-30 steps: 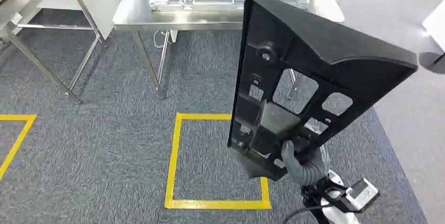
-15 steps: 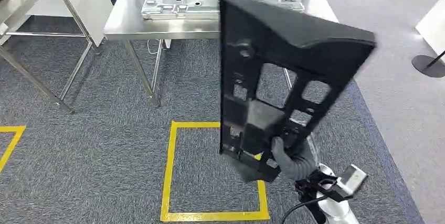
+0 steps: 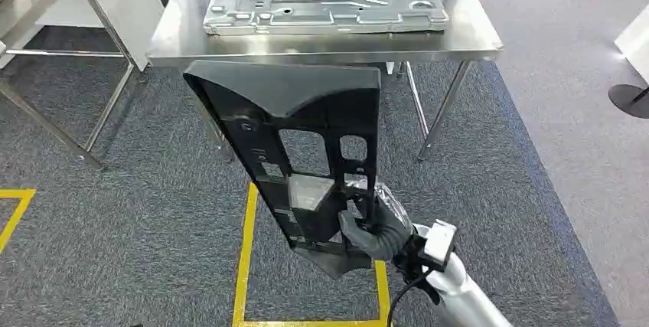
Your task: Take the parts from the cabinet and place them on the table.
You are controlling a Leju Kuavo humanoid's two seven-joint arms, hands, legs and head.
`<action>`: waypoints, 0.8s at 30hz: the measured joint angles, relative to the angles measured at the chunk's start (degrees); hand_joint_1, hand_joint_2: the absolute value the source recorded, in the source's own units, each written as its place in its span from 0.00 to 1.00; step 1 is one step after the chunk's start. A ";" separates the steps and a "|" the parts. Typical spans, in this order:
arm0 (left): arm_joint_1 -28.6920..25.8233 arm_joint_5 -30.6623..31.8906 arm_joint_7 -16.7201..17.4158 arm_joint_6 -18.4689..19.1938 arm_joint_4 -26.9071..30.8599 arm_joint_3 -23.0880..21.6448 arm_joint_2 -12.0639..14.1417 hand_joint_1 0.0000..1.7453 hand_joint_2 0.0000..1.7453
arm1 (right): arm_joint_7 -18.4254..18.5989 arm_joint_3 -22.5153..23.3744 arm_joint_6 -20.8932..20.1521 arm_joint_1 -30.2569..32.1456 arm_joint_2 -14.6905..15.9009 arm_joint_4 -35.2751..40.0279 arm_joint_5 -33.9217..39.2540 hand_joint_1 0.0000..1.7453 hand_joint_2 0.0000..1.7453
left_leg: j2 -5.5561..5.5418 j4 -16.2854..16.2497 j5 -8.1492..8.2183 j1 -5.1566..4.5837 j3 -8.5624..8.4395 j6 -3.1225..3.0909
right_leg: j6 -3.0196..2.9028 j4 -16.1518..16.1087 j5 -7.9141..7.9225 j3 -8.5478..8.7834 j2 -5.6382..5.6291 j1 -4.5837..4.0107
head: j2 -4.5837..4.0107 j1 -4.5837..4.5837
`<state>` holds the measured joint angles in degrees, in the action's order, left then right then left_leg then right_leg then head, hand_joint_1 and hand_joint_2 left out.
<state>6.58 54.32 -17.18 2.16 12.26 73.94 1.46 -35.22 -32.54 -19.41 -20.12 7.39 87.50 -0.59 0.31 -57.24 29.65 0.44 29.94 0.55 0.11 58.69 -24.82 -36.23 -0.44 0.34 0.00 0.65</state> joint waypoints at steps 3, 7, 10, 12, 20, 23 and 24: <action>0.55 -0.59 -0.09 0.07 0.02 0.00 0.13 0.00 1.00 | 0.88 -2.70 -0.26 -4.44 -1.67 -1.34 2.04 1.00 1.00 | 0.01 -5.54 2.55 0.30 2.11 0.65 | -1.20 -1.02 -0.43 1.65 0.02 0.22 | 0.00 -0.17; -0.54 -0.98 0.07 -0.13 0.02 0.28 0.28 0.00 1.00 | 1.23 -5.28 -0.46 -5.21 -2.76 -2.83 2.41 1.00 1.00 | 0.01 -17.94 4.57 0.29 10.87 0.88 | -1.58 -1.01 -1.89 3.34 0.09 -0.19 | 0.00 -0.31; -0.72 -1.03 0.13 -0.26 0.02 0.44 0.37 0.00 1.00 | 1.23 -6.08 -0.17 -5.64 -3.35 -3.44 2.82 1.00 1.00 | 0.01 -6.31 -4.52 0.26 7.33 0.26 | -1.37 -1.00 -3.28 5.33 0.04 -0.33 | 0.00 -0.33; -0.74 -1.23 0.17 -0.46 0.02 0.48 0.46 0.00 1.00 | 0.72 -6.83 0.61 -6.24 -3.68 -3.57 3.13 1.00 1.00 | -0.06 -1.72 -5.15 -0.27 5.49 -0.31 | -0.77 -0.75 -4.04 5.61 -0.09 -0.73 | 0.00 -0.46; -0.80 -1.31 0.06 -0.66 0.02 0.52 0.44 0.00 1.00 | 0.16 -7.22 1.81 -7.05 -3.85 -2.13 6.08 1.00 1.00 | -0.08 -0.34 -3.88 0.20 3.58 -2.45 | 1.53 12.47 -9.82 -1.56 0.14 -0.07 | 0.02 -0.09; -1.09 -1.31 -0.05 -0.63 0.02 0.52 0.44 0.00 1.00 | 0.27 -7.22 1.31 -6.60 -3.76 -2.08 6.74 1.00 1.00 | -0.14 -0.35 -2.79 0.21 2.21 -2.34 | 1.74 15.30 -7.09 -5.56 0.16 0.26 | 0.00 -0.09; -1.10 -1.31 -0.04 -0.61 0.02 0.52 0.44 0.00 1.00 | 0.27 -7.15 1.09 -6.58 -3.74 -1.69 7.18 1.00 1.00 | -0.20 -0.35 -2.40 0.21 1.57 -2.24 | 1.63 11.39 -4.05 -4.28 0.17 0.36 | 0.00 -0.09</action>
<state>5.48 53.00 -17.22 1.55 12.28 74.47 1.90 -34.95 -39.69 -18.32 -26.70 3.65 85.81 6.58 0.12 -57.59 27.25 0.65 31.52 -1.69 1.74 70.08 -28.87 -40.51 -0.26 0.70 0.00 0.57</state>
